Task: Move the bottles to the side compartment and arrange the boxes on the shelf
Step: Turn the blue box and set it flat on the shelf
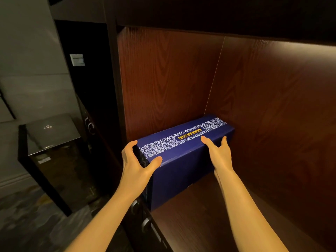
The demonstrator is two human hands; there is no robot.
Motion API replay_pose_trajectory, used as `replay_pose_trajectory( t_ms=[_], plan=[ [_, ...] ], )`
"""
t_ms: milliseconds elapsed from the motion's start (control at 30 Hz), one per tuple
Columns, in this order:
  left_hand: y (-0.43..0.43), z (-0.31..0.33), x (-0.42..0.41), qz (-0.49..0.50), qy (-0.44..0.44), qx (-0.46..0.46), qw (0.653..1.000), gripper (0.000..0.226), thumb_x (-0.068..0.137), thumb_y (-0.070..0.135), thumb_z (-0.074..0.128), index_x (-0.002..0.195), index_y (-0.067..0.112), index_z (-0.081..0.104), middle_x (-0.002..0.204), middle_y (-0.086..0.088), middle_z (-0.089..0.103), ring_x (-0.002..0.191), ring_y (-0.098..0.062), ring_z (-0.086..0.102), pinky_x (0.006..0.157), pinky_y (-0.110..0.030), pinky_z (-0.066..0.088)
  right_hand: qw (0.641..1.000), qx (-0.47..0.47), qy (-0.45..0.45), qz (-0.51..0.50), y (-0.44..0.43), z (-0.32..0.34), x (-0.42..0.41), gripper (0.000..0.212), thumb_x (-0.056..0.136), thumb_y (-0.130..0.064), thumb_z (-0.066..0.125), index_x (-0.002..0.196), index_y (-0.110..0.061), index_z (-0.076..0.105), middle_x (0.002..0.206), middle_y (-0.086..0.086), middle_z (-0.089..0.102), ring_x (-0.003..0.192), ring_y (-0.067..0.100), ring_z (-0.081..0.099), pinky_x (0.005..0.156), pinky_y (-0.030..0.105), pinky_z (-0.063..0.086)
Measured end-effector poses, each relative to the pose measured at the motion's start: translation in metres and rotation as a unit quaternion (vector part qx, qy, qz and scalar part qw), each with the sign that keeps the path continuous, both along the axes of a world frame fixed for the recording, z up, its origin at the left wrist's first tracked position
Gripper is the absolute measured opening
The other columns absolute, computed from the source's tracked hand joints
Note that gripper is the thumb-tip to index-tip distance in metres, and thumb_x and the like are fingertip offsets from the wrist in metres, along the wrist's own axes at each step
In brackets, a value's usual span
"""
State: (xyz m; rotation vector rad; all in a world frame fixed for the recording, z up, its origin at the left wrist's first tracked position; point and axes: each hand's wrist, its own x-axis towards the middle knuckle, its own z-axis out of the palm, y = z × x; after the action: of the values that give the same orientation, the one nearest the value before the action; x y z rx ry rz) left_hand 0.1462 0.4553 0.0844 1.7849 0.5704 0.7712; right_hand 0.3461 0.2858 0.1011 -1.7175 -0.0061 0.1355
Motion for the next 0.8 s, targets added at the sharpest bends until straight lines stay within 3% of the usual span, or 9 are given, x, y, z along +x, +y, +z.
replay_pose_trajectory(
  t_ms=[33, 133, 200, 400, 567, 800],
  plan=[
    [-0.002, 0.000, -0.002, 0.000, -0.001, 0.002, 1.000, 0.087, 0.078, 0.032, 0.083, 0.145, 0.027, 0.027, 0.132, 0.014, 0.025, 0.106, 0.029, 0.037, 0.066, 0.005, 0.039, 1.000, 0.003, 0.000, 0.003, -0.001, 0.000, 0.000, 0.110, 0.077, -0.052, 0.079, 0.160, -0.031, 0.010, 0.164, 0.006, 0.028, 0.145, 0.035, 0.034, 0.111, 0.054, 0.037],
    [-0.012, 0.002, -0.013, 0.000, -0.001, 0.022, 1.000, 0.086, 0.077, 0.038, 0.083, 0.144, 0.030, 0.029, 0.133, 0.015, 0.024, 0.117, 0.005, 0.036, 0.070, 0.002, 0.038, 1.000, 0.017, 0.002, 0.017, -0.005, 0.000, 0.002, 0.107, 0.078, -0.050, 0.079, 0.160, -0.032, 0.013, 0.164, 0.004, 0.028, 0.144, 0.034, 0.035, 0.112, 0.053, 0.036],
    [-0.020, 0.003, -0.022, -0.008, -0.003, 0.034, 0.999, 0.087, 0.076, 0.041, 0.082, 0.143, 0.031, 0.029, 0.133, 0.017, 0.024, 0.122, 0.000, 0.033, 0.072, 0.001, 0.039, 0.999, 0.023, 0.000, 0.029, -0.007, -0.001, 0.002, 0.105, 0.078, -0.050, 0.078, 0.160, -0.033, 0.014, 0.163, 0.004, 0.030, 0.144, 0.033, 0.036, 0.112, 0.052, 0.036],
    [-0.051, 0.005, -0.053, -0.036, -0.001, 0.084, 0.996, 0.082, 0.076, 0.045, 0.080, 0.141, 0.033, 0.031, 0.133, 0.017, 0.025, 0.126, 0.003, 0.029, 0.086, 0.002, 0.031, 0.997, 0.050, 0.007, 0.061, -0.019, 0.002, 0.000, 0.101, 0.071, -0.050, 0.078, 0.157, -0.033, 0.027, 0.157, 0.000, 0.041, 0.139, 0.026, 0.043, 0.113, 0.048, 0.036],
    [-0.084, 0.006, -0.075, -0.056, -0.008, 0.109, 0.992, 0.073, 0.081, 0.035, 0.079, 0.140, 0.029, 0.036, 0.135, 0.012, 0.028, 0.125, 0.008, 0.030, 0.089, 0.007, 0.024, 0.999, 0.029, -0.019, 0.036, -0.034, 0.003, -0.011, 0.085, 0.086, -0.048, 0.072, 0.156, -0.017, 0.033, 0.157, 0.004, 0.042, 0.139, 0.024, 0.044, 0.104, 0.033, 0.038],
    [-0.137, 0.002, -0.106, -0.161, -0.029, 0.092, 0.982, 0.069, 0.066, 0.057, 0.065, 0.129, 0.039, 0.043, 0.130, 0.030, 0.032, 0.126, 0.009, 0.037, 0.092, -0.001, 0.031, 0.995, 0.008, -0.083, 0.057, -0.089, 0.015, -0.073, 0.093, 0.078, -0.061, 0.068, 0.155, -0.025, 0.032, 0.160, -0.001, 0.036, 0.143, 0.018, 0.039, 0.116, 0.048, 0.036]
  ],
)
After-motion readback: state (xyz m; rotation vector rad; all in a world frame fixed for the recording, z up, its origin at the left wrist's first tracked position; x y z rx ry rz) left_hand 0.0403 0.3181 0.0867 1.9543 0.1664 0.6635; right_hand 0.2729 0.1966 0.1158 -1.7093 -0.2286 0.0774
